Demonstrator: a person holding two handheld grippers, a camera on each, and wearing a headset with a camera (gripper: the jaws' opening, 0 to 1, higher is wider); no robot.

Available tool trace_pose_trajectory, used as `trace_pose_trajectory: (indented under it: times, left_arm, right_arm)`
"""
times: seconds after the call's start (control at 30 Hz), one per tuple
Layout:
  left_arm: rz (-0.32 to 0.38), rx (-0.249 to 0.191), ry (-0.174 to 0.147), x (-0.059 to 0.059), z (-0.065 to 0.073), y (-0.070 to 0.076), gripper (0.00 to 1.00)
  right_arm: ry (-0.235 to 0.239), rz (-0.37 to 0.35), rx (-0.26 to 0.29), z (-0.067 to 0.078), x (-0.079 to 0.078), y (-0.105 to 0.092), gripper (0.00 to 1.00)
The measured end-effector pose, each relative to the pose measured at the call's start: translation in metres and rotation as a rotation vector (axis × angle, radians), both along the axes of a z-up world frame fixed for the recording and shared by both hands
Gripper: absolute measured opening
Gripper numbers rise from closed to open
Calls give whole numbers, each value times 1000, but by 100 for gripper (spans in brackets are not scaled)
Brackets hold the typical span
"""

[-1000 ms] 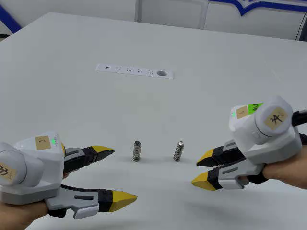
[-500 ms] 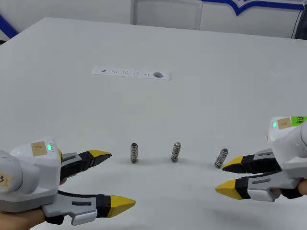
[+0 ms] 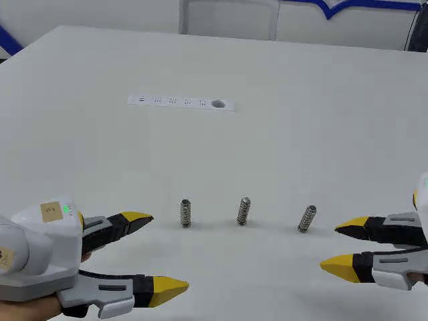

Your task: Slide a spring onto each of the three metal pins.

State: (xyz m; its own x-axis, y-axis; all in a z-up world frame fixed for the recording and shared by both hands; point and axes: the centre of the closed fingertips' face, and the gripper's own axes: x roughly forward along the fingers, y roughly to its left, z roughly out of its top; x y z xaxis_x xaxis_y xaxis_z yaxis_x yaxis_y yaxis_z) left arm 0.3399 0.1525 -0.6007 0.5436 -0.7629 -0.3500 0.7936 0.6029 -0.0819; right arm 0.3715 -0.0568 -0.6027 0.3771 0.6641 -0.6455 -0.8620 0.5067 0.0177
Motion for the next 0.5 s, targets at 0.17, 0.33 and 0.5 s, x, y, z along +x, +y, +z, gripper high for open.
trace_pose_trajectory:
  times: [0.17,0.33,0.5]
  left_arm:
    - [0,-4,5,1,-2,-1,75]
    - [6,-11,11,1,-4,0,76]
    - [10,-13,15,1,-5,1,76]
  right_arm:
    - [-28,-24,39,0,3,-4,48]
    - [-70,-15,76,2,4,-3,51]
    - [-85,-11,91,-3,5,-4,54]
